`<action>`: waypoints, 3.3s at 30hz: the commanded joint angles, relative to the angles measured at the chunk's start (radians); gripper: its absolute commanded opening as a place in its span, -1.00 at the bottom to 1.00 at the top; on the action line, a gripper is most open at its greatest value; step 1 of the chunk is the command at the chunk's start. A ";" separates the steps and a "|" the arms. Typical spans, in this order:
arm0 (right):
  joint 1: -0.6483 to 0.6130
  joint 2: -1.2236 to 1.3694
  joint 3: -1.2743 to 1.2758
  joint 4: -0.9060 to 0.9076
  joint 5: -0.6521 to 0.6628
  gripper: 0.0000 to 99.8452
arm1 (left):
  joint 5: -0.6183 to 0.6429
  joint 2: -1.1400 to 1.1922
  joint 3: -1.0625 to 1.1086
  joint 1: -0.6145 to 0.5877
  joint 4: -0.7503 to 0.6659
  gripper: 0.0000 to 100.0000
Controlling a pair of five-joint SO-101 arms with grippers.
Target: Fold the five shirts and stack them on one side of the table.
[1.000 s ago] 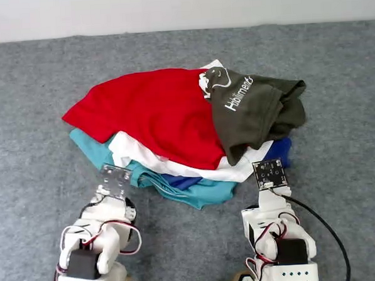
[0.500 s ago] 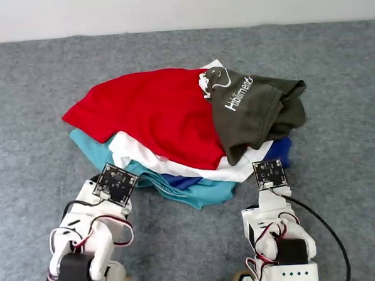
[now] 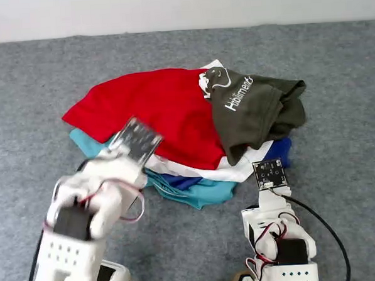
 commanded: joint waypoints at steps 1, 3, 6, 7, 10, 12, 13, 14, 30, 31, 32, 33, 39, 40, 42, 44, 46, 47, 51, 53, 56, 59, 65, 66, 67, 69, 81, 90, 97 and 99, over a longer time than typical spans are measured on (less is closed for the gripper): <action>-0.002 -0.012 0.009 0.008 -0.006 -0.98 | -0.031 0.235 -0.220 0.032 0.041 -0.97; -0.002 -0.012 0.009 0.008 -0.006 -0.98 | -0.112 0.342 -0.289 0.035 0.044 -0.96; -0.002 -0.012 0.009 0.008 -0.006 -0.98 | -0.184 0.485 -0.361 0.032 0.044 -0.77; -0.002 -0.012 0.009 0.008 -0.006 -0.98 | -0.184 0.529 -0.380 0.029 0.044 -0.65; -0.002 -0.012 0.009 0.008 -0.006 -0.98 | -0.172 0.651 -0.430 0.026 0.044 -0.40; -0.002 -0.012 0.009 0.008 -0.006 -0.98 | -0.199 0.730 -0.466 0.028 0.043 -0.39; -0.002 -0.012 0.009 0.008 -0.006 -0.98 | -0.219 0.772 -0.487 0.028 0.043 -0.39; -0.002 -0.012 0.009 0.008 -0.006 -0.98 | -0.233 0.813 -0.510 0.028 0.040 -0.39; -0.002 -0.012 0.009 0.008 -0.006 -0.98 | -0.233 1.527 -0.960 0.025 0.044 -0.40; -0.002 -0.012 0.009 0.008 -0.006 -0.98 | -0.232 1.557 -0.981 0.025 0.048 -0.42; -0.002 -0.012 0.009 0.008 -0.006 -0.98 | -0.226 1.582 -1.006 0.025 0.058 -0.46; -0.002 -0.012 0.009 0.008 -0.006 -0.98 | -0.219 1.600 -1.036 0.026 0.081 -0.54; -0.002 -0.012 0.009 0.008 -0.006 -0.98 | -0.255 1.634 -1.095 0.034 0.147 -0.96; -0.002 -0.012 0.009 0.008 -0.006 -0.98 | -0.247 1.620 -1.101 0.025 0.166 -0.98; -0.002 -0.012 0.009 0.008 -0.006 -0.98 | -0.216 1.571 -1.132 -0.003 0.207 -0.98; -0.002 -0.012 0.009 0.008 -0.006 -0.98 | -0.175 1.501 -1.170 -0.040 0.242 -0.98; -0.002 -0.012 0.009 0.008 -0.006 -0.98 | -0.141 1.419 -1.204 -0.081 0.272 -0.98; -0.002 -0.012 0.009 0.008 -0.006 -0.98 | -0.127 1.376 -1.219 -0.100 0.284 -0.98; -0.002 -0.012 0.009 0.008 -0.006 -0.98 | -0.084 1.211 -1.268 -0.176 0.310 -0.98; -0.002 -0.012 0.009 0.008 -0.006 -0.98 | -0.066 1.131 -1.294 -0.222 0.310 -0.98; -0.002 -0.012 0.009 0.008 -0.006 -0.98 | -0.057 1.040 -1.339 -0.301 0.304 -0.98; -0.002 -0.012 0.009 0.008 -0.006 -0.98 | -0.060 0.980 -1.374 -0.396 0.304 -0.98; -0.002 -0.012 0.009 0.008 -0.006 -0.98 | -0.064 0.954 -1.454 -0.651 0.302 -0.98; -0.002 -0.012 0.009 0.008 -0.006 -0.98 | -0.074 0.954 -1.463 -0.695 0.302 -0.98; -0.002 -0.012 0.009 0.008 -0.006 -0.98 | -0.092 0.954 -1.469 -0.738 0.301 -0.98; -0.002 -0.012 0.009 0.008 -0.006 -0.98 | -0.121 0.954 -1.471 -0.825 0.278 -0.98; -0.002 -0.012 0.009 0.008 -0.006 -0.98 | -0.207 0.954 -1.405 -1.175 0.189 -0.98; -0.002 -0.012 0.009 0.008 -0.006 -0.98 | -0.270 0.944 -1.279 -1.183 0.250 -0.76; -0.002 -0.012 0.009 0.008 -0.006 -0.98 | -0.269 0.944 -1.434 -1.135 0.374 -0.42; -0.002 -0.012 0.009 0.008 -0.006 -0.98 | -0.281 0.944 -1.486 -1.092 0.423 -0.42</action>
